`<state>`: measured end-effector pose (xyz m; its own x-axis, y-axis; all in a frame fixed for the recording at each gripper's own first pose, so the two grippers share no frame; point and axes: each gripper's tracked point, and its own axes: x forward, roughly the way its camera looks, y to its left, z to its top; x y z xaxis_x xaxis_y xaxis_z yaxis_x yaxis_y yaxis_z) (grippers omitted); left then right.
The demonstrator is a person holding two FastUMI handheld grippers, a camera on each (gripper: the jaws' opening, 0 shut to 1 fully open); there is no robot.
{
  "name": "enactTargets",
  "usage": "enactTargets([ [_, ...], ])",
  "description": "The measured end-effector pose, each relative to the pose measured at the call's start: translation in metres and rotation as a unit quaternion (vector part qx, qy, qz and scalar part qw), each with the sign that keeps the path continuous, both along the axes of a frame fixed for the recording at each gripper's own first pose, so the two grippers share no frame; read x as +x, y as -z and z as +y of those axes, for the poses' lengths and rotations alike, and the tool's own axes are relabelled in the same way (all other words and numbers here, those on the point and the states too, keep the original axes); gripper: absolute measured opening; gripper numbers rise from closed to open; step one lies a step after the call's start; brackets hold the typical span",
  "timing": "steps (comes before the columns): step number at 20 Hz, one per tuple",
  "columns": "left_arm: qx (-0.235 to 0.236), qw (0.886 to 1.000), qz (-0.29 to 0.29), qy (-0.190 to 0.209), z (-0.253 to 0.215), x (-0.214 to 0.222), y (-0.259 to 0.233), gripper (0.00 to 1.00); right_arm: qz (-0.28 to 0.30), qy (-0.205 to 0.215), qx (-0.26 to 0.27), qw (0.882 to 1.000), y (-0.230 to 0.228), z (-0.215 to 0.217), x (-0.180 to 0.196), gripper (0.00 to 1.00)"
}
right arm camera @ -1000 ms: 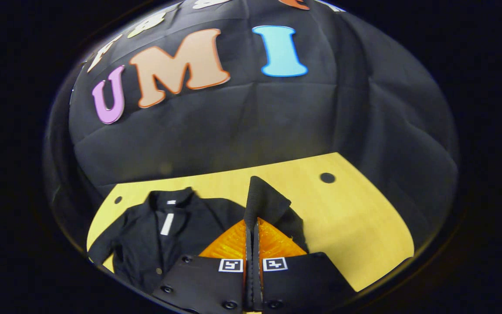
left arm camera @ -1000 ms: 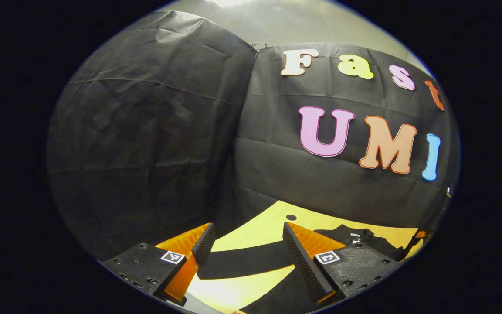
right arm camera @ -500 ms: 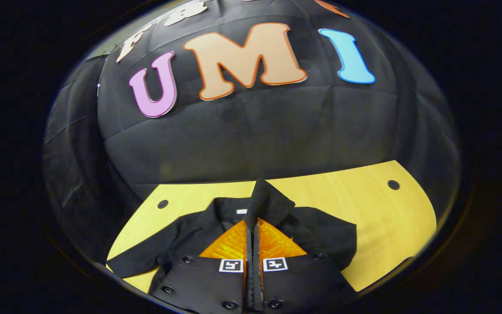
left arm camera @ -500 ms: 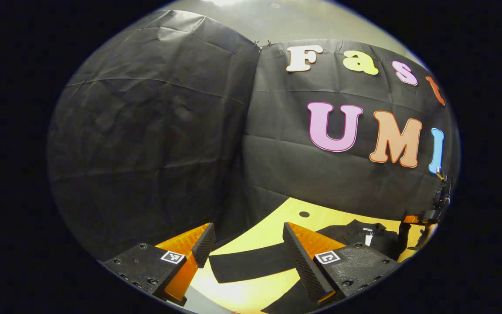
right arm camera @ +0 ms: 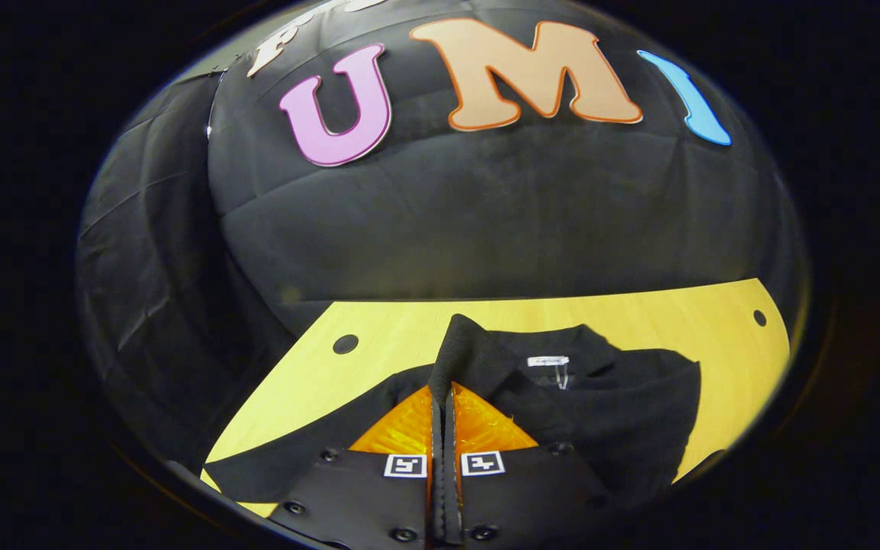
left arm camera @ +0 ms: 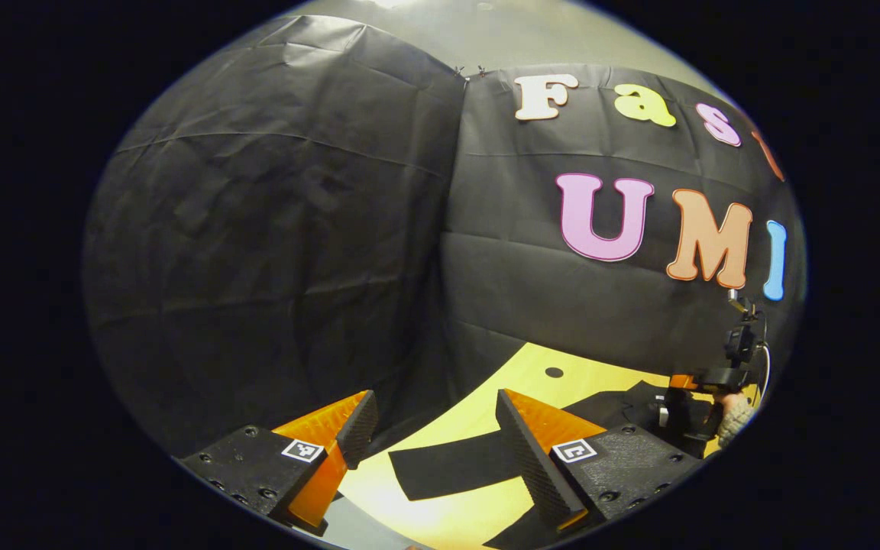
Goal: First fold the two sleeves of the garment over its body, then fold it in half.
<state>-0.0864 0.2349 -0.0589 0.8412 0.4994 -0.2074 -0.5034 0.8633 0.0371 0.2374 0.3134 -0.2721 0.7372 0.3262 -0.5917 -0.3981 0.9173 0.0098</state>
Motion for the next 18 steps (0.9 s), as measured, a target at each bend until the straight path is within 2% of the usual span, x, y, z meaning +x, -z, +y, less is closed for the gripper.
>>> enactTargets([
  [4, 0.000, 1.000, 0.010, -0.015, 0.015, -0.006, 0.006, 0.91, 0.025, -0.006, -0.020, 0.999, 0.032, 0.010, 0.001, 0.03],
  [7, -0.013, 1.000, 0.017, -0.019, 0.018, -0.006, 0.015, 0.91, 0.054, -0.017, -0.009, 0.998, 0.050, 0.017, 0.000, 0.04],
  [8, -0.018, 1.000, 0.018, -0.017, 0.017, -0.003, 0.018, 0.91, 0.062, -0.023, -0.002, 0.998, 0.050, 0.020, -0.003, 0.27],
  [13, -0.024, 0.999, 0.026, 0.006, 0.007, 0.013, 0.031, 0.91, 0.044, -0.022, -0.002, 0.999, 0.037, 0.012, 0.001, 1.00],
  [15, -0.025, 0.999, 0.026, 0.021, 0.001, 0.022, 0.035, 0.91, 0.030, -0.015, 0.007, 0.999, 0.022, 0.003, 0.002, 0.94],
  [18, -0.028, 0.998, 0.040, 0.041, -0.005, 0.035, 0.054, 0.91, -0.001, 0.007, 0.023, 1.000, -0.013, -0.025, -0.001, 0.99],
])
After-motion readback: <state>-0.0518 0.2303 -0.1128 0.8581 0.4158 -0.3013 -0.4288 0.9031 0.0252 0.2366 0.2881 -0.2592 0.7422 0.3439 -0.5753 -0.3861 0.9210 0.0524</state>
